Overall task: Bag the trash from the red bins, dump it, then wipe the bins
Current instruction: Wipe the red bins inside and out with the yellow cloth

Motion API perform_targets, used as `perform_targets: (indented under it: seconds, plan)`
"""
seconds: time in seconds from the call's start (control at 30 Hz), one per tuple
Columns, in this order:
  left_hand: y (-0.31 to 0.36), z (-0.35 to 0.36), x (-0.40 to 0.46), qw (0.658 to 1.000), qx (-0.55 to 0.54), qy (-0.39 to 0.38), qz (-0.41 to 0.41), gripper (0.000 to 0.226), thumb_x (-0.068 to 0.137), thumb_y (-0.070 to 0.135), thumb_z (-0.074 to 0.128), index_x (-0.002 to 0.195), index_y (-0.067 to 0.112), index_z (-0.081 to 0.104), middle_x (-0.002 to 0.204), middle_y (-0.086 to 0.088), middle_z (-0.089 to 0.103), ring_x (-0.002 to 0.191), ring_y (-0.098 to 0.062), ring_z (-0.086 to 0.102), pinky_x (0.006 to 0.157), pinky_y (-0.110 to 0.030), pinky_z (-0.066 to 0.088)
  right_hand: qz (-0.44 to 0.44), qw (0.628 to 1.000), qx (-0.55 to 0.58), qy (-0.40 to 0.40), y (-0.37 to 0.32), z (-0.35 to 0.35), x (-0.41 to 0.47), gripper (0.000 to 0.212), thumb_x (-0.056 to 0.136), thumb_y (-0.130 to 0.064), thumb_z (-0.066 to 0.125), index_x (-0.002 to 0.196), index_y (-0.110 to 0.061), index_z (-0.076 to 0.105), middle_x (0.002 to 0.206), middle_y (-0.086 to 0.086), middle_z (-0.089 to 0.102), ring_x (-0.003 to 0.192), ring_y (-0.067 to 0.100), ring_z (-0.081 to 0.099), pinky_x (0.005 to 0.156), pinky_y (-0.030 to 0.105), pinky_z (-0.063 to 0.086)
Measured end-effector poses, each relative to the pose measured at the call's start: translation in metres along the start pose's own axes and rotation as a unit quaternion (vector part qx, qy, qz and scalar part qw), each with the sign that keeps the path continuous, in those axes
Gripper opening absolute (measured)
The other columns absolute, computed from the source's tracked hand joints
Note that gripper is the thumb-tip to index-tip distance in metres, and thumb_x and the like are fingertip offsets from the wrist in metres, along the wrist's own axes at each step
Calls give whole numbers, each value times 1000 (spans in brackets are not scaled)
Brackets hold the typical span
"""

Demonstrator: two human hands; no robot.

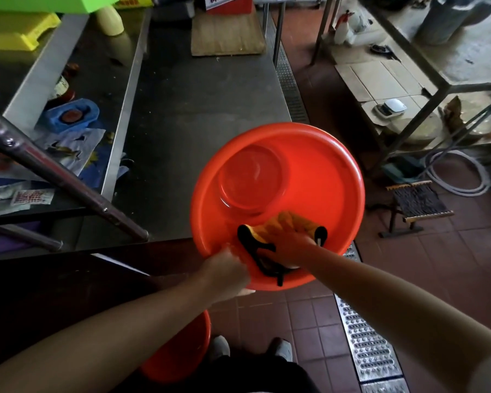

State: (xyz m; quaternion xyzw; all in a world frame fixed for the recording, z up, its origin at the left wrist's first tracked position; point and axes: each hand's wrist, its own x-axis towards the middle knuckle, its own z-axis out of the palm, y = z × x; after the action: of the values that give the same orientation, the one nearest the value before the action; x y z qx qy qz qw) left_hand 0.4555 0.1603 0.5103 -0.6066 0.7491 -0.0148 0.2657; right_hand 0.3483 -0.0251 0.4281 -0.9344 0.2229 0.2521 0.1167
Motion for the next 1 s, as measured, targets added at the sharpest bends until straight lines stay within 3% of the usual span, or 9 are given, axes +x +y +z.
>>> perform_targets:
  seconds: [0.1,0.2,0.3,0.4,0.5,0.73,0.8,0.87,1.0]
  plan:
    - [5,-11,4,1000,0,-20,17,31,76,41,70,68,11,71,61,-5,67,58,-21,65,76,-43,56,98,991,-87,10,20,-8,15,71,99,-63,23,160,-26,21,168,7,8,152,38,-16,117,59,-19]
    - [13,-7,10,995,-31,-80,59,24,92,23,52,82,6,67,82,-15,71,81,-31,67,95,-58,43,117,993,32,-1,-10,0,25,73,97,-66,26,157,-24,26,163,11,26,153,38,13,119,58,-7]
    - [11,-2,9,994,-3,-99,45,24,87,24,55,84,6,70,82,-15,72,81,-33,67,91,-58,45,44,994,96,-11,-14,6,28,70,95,-71,28,156,-38,22,163,8,26,150,36,22,118,55,15]
    - [11,4,8,995,31,-98,-2,32,71,32,72,87,5,76,82,-20,73,75,-35,70,80,-54,55,66,997,-31,9,18,-1,43,72,98,-66,23,160,-29,20,169,4,9,154,34,-11,121,55,-9]
    - [13,6,11,997,25,-66,-10,36,62,36,79,79,5,77,75,-19,72,71,-34,70,77,-53,55,123,991,-47,20,14,3,52,73,100,-58,24,160,-16,21,168,9,9,152,37,-16,117,57,-19]
    - [20,3,13,994,49,-87,-34,45,72,39,67,92,-1,75,85,-26,71,78,-42,68,75,-52,55,64,995,69,26,18,1,53,66,99,-57,34,156,-25,30,165,4,22,154,36,0,120,59,-3]
    - [23,4,16,994,42,-93,-43,44,73,34,64,94,-4,73,84,-29,68,77,-44,66,73,-51,56,62,946,292,126,20,-12,59,52,105,-33,42,155,-19,33,162,11,31,146,37,30,115,55,26]
    - [22,5,16,994,46,-82,-49,45,71,38,67,92,0,75,84,-28,70,77,-43,68,74,-49,57,117,828,475,273,11,1,65,48,105,-6,39,152,-14,38,152,17,45,124,34,52,93,44,47]
    - [15,2,15,998,23,-57,-16,45,62,51,73,79,10,79,75,-17,73,70,-35,70,72,-49,58,87,980,166,63,-8,17,87,56,104,-49,30,156,-28,28,165,3,24,153,33,7,119,60,-3]
